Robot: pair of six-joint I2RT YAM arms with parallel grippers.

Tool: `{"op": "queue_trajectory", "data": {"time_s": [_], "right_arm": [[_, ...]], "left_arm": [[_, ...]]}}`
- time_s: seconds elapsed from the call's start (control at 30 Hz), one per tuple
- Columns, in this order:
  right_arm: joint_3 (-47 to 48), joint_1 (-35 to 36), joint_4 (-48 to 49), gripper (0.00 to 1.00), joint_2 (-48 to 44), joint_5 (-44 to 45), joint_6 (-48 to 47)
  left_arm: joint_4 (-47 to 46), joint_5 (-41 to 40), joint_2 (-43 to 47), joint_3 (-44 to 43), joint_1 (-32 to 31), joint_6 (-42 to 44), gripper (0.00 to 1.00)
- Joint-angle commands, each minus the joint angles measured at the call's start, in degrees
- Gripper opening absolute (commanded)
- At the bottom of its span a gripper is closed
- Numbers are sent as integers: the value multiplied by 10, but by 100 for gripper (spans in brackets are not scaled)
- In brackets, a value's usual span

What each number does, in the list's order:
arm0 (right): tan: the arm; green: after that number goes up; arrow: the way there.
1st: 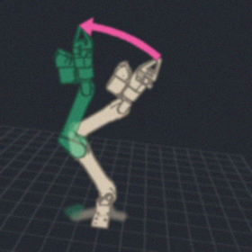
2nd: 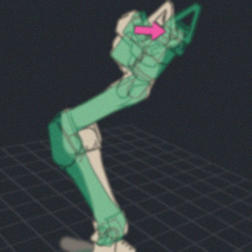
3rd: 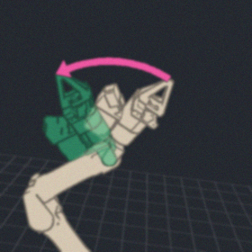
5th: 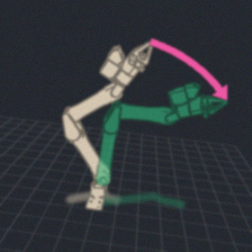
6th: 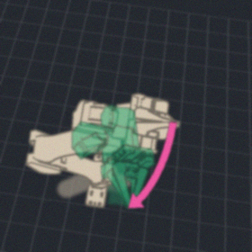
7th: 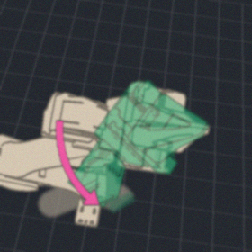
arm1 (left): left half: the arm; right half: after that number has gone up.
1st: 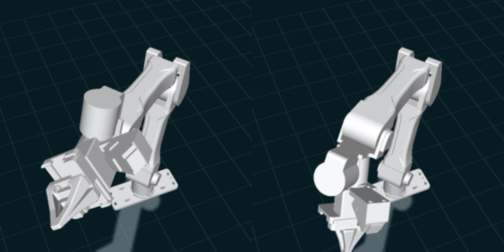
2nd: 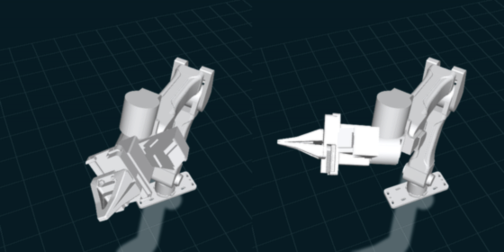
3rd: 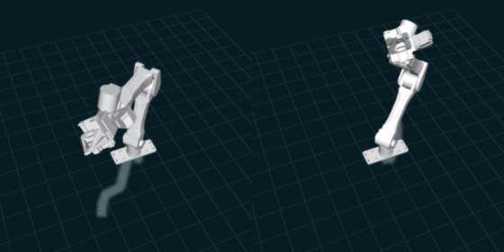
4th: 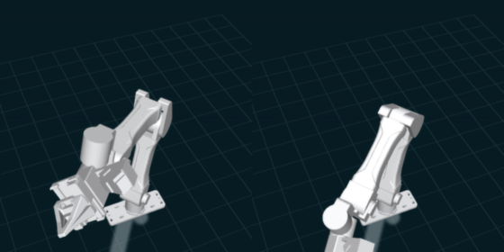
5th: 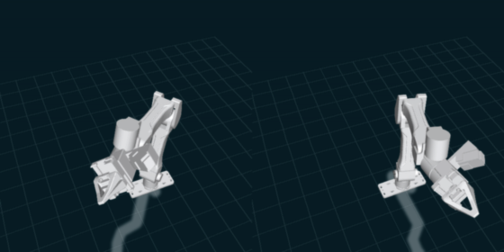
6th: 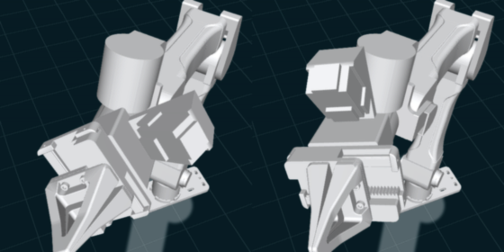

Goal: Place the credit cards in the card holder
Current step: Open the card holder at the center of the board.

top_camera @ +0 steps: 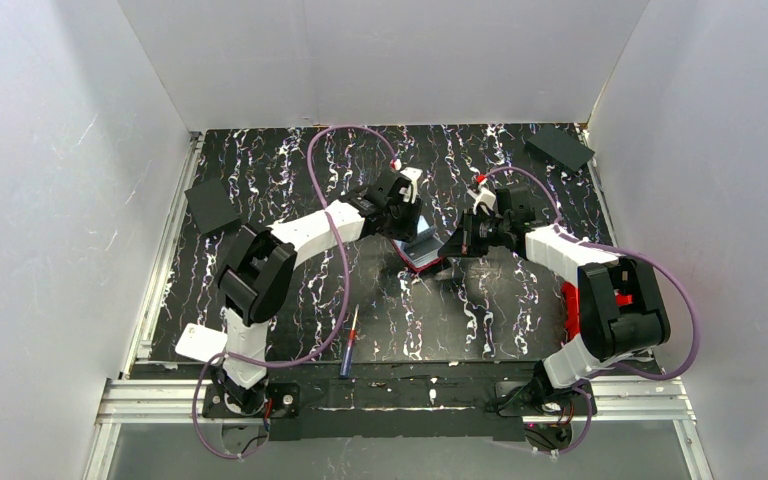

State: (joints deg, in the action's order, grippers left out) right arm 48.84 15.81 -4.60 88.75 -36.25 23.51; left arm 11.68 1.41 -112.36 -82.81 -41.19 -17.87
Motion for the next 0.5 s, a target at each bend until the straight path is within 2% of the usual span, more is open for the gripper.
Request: {"op": "queue_trajectory", "data": {"time_s": [0.0, 0.13, 0.33, 0.47], "right_arm": [[27, -2, -3, 1, -18, -18, -11], [27, -2, -1, 1, -16, -11, -8], [42, -2, -30, 1, -15, 51, -19], [54, -2, -52, 1, -12, 71, -34]], "left_arm": [[25, 61, -14, -27, 6, -2, 39], [16, 95, -20, -24, 9, -14, 40], [4, 113, -22, -7, 20, -43, 34], [2, 116, -19, 1, 21, -47, 49]]}}
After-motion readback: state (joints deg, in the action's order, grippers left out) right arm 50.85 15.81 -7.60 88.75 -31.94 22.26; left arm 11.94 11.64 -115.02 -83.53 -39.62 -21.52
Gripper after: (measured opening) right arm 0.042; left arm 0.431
